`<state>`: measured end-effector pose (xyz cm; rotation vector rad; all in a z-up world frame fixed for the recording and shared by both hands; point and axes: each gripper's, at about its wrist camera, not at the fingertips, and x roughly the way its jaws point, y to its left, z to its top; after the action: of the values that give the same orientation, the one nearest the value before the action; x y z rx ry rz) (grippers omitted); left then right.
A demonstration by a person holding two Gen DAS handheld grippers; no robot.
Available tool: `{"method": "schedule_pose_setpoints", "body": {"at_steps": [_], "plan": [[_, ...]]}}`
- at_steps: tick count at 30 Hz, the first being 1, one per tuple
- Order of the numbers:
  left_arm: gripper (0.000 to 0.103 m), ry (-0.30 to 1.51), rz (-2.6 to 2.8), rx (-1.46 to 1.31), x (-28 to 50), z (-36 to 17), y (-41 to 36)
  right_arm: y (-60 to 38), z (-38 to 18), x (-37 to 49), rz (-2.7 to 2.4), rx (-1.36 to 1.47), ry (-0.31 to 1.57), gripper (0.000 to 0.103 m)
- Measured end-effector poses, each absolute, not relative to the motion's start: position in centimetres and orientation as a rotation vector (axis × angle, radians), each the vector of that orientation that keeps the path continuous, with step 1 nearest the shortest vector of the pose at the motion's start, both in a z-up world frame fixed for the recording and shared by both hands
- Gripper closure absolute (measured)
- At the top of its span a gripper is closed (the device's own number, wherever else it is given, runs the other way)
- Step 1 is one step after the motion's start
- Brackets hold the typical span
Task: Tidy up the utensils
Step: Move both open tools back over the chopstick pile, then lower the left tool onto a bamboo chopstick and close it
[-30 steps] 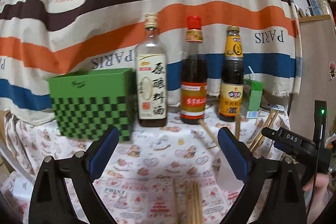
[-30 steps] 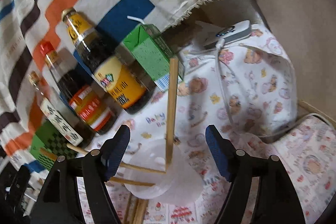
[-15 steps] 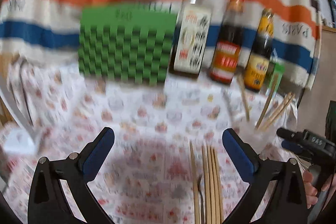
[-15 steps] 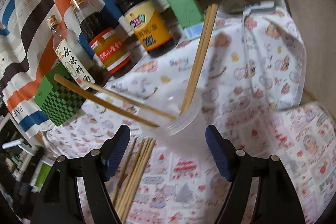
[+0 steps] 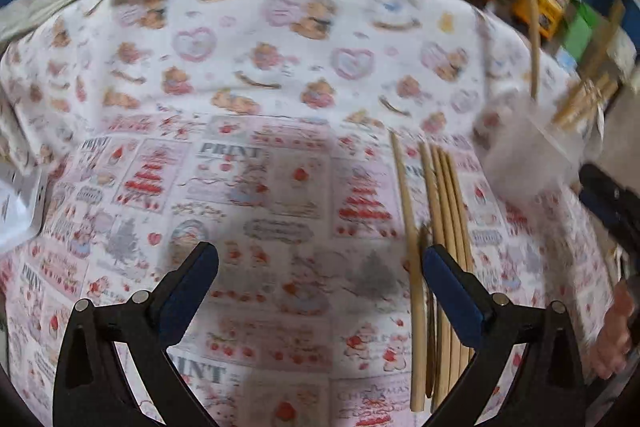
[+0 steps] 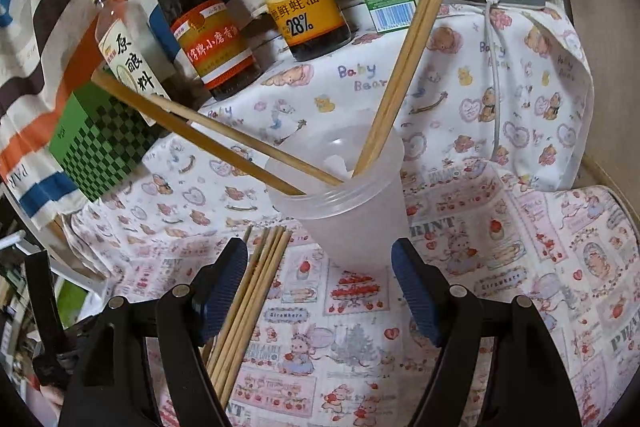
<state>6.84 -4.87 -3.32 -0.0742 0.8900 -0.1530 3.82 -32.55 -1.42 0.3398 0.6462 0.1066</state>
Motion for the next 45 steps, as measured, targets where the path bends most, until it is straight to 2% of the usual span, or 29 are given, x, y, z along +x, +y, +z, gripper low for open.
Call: {"method": "schedule_pose_setpoints", "body": {"at_steps": [1,3,4,5,7,18,25,26,28,42,44,45], "plan": [[0.006,0.880,-0.161,-0.042,6.6,-3.3,-5.5,-32.4,-1.4,3.8,0.110,0.335,0.650,0.027],[0.019,0.862,-0.170,0.005,6.2,-3.2,-6.5,-32.1,-1.4,3.8,0.115,0.326,0.658,0.027],[0.039,0.874,-0.178,0.010,6.2,-3.3,-6.7,-32.1,-1.4,3.7,0.113,0.327,0.657,0.027],[0.053,0.897,-0.182,0.006,6.2,-3.3,-6.9,-32.1,-1.4,3.6,0.113,0.333,0.655,0.027],[0.066,0.928,-0.196,-0.018,6.1,-3.7,-7.0,-32.3,-1.4,3.4,0.113,0.360,0.647,0.027],[0.073,0.939,-0.335,-0.003,5.2,-3.3,-9.0,-32.1,-1.2,3.1,0.105,0.329,0.628,0.027],[0.082,0.983,-0.320,0.000,5.8,-4.5,-9.7,-31.3,-0.6,2.7,0.067,0.244,0.582,0.027],[0.087,0.983,-0.324,0.025,5.6,-4.5,-10.0,-31.2,-0.6,2.6,0.071,0.240,0.584,0.027],[0.088,0.972,-0.315,0.089,5.4,-4.6,-10.8,-30.9,-0.5,2.5,0.061,0.223,0.580,0.027],[0.085,0.945,-0.286,0.073,5.1,-4.4,-10.7,-29.8,-0.2,1.8,-0.017,0.106,0.504,0.027],[0.097,0.946,-0.282,0.058,5.1,-4.4,-10.4,-29.5,-0.1,1.6,-0.021,0.096,0.486,0.027],[0.097,0.946,-0.283,0.054,5.1,-4.5,-10.2,-29.5,-0.1,1.5,-0.018,0.097,0.482,0.027]]}}
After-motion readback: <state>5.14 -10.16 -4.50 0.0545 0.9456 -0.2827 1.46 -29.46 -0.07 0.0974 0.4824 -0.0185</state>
